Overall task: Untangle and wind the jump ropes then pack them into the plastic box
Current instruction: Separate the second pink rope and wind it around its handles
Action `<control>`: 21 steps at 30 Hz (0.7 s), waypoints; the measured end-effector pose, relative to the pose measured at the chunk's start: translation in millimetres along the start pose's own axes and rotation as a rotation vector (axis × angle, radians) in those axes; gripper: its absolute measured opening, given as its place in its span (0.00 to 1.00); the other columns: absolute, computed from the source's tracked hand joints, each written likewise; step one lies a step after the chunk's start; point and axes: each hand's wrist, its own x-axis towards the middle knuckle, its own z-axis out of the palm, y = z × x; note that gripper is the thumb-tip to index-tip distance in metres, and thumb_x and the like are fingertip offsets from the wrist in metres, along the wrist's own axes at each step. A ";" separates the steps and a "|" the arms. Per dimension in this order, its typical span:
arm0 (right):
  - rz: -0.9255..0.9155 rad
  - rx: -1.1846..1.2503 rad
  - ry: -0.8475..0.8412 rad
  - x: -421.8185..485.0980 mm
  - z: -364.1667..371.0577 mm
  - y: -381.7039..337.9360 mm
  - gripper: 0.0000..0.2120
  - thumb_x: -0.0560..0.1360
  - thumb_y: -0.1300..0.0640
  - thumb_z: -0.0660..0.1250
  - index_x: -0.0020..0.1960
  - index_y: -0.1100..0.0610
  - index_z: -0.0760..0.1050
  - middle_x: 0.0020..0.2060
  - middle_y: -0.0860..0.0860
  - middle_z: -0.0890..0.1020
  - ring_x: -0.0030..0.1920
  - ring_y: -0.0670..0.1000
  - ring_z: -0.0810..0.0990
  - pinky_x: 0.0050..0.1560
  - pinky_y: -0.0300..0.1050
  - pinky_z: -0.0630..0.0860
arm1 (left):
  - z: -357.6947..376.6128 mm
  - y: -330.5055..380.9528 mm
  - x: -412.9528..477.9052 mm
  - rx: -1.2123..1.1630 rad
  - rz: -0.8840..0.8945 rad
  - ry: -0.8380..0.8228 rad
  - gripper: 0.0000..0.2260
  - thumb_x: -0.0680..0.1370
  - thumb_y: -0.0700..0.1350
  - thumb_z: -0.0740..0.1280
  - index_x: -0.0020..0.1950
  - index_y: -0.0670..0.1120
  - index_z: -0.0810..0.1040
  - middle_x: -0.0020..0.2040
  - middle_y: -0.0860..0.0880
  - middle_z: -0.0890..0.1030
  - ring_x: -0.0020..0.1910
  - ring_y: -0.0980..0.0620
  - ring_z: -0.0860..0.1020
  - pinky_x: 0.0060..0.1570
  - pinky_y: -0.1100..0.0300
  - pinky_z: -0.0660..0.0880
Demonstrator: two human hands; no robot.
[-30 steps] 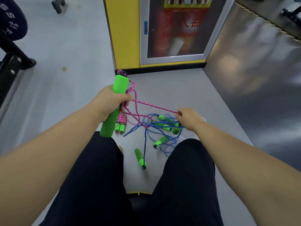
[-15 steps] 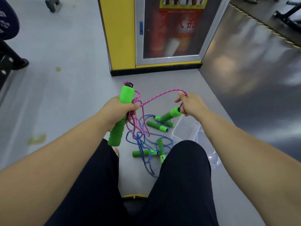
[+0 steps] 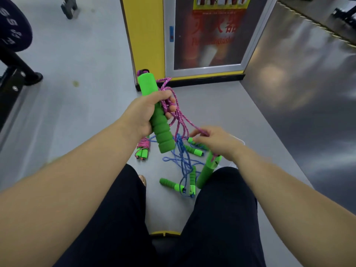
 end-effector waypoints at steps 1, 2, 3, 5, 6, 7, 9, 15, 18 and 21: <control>-0.002 -0.067 -0.038 -0.2 7.7 -2.4 0.08 0.74 0.57 0.68 0.53 0.56 0.76 0.31 0.46 0.70 0.27 0.40 0.69 0.26 0.28 0.64 | 1.6 0.5 0.1 -0.023 -0.004 -0.014 0.07 0.77 0.38 0.63 0.39 0.42 0.73 0.29 0.49 0.78 0.26 0.55 0.75 0.24 0.67 0.71; 0.000 -0.098 -0.048 2.5 15.4 -2.8 0.13 0.72 0.53 0.71 0.54 0.55 0.75 0.31 0.46 0.69 0.29 0.42 0.69 0.28 0.30 0.64 | 2.9 0.9 -0.1 -0.044 -0.010 -0.029 0.07 0.77 0.38 0.62 0.39 0.43 0.73 0.30 0.49 0.78 0.26 0.56 0.74 0.24 0.67 0.71; 0.011 -0.112 -0.025 5.4 23.2 -3.5 0.16 0.70 0.50 0.73 0.53 0.54 0.74 0.31 0.46 0.69 0.30 0.43 0.68 0.30 0.35 0.64 | 3.9 0.7 -0.8 -0.064 -0.018 -0.043 0.07 0.77 0.38 0.62 0.39 0.43 0.73 0.30 0.50 0.78 0.26 0.56 0.74 0.24 0.67 0.71; 0.052 -0.069 0.089 11.8 33.6 -5.1 0.19 0.67 0.46 0.74 0.50 0.54 0.70 0.33 0.46 0.70 0.32 0.45 0.69 0.33 0.40 0.64 | 4.8 1.1 -2.6 -0.090 -0.028 -0.067 0.07 0.78 0.38 0.62 0.39 0.43 0.73 0.30 0.50 0.78 0.26 0.56 0.73 0.24 0.67 0.70; 0.068 -0.003 0.131 13.8 35.4 -5.9 0.20 0.67 0.46 0.74 0.50 0.53 0.69 0.33 0.46 0.71 0.33 0.45 0.69 0.33 0.40 0.63 | 4.4 1.8 -3.7 -0.095 -0.032 -0.077 0.07 0.78 0.38 0.62 0.39 0.43 0.73 0.30 0.50 0.77 0.26 0.56 0.73 0.24 0.68 0.70; 0.070 0.063 0.144 14.5 35.7 -5.9 0.19 0.68 0.46 0.73 0.51 0.53 0.69 0.33 0.46 0.70 0.33 0.45 0.69 0.32 0.40 0.62 | 3.7 2.7 -5.1 -0.093 -0.037 -0.084 0.07 0.78 0.39 0.62 0.39 0.43 0.73 0.30 0.50 0.77 0.25 0.57 0.72 0.23 0.68 0.69; 0.023 0.144 0.107 14.5 34.3 -5.2 0.14 0.71 0.48 0.72 0.51 0.51 0.72 0.33 0.47 0.72 0.33 0.46 0.69 0.32 0.37 0.64 | -0.6 5.9 -7.4 -0.060 -0.043 -0.086 0.08 0.77 0.39 0.62 0.38 0.43 0.72 0.30 0.50 0.77 0.24 0.57 0.71 0.22 0.68 0.68; 0.102 0.388 -0.034 10.6 19.3 -4.9 0.10 0.74 0.66 0.60 0.38 0.57 0.77 0.28 0.46 0.77 0.19 0.42 0.60 0.21 0.33 0.58 | -22.4 16.1 -6.4 0.175 0.003 0.007 0.09 0.76 0.37 0.63 0.36 0.44 0.73 0.28 0.50 0.76 0.23 0.57 0.71 0.22 0.66 0.69; 0.150 0.270 -0.071 8.7 13.9 -4.8 0.13 0.75 0.64 0.56 0.36 0.60 0.75 0.28 0.47 0.77 0.22 0.47 0.60 0.20 0.34 0.55 | -23.4 12.8 -6.7 0.252 0.021 -0.028 0.08 0.76 0.36 0.63 0.36 0.43 0.73 0.28 0.50 0.75 0.23 0.56 0.70 0.23 0.66 0.69; 0.312 -0.048 -0.087 9.5 20.4 -7.5 0.20 0.75 0.43 0.63 0.32 0.57 0.71 0.20 0.46 0.67 0.25 0.49 0.60 0.23 0.38 0.57 | -12.7 3.4 -9.4 0.310 0.014 -0.133 0.08 0.76 0.36 0.63 0.37 0.43 0.72 0.28 0.50 0.75 0.23 0.56 0.70 0.24 0.66 0.70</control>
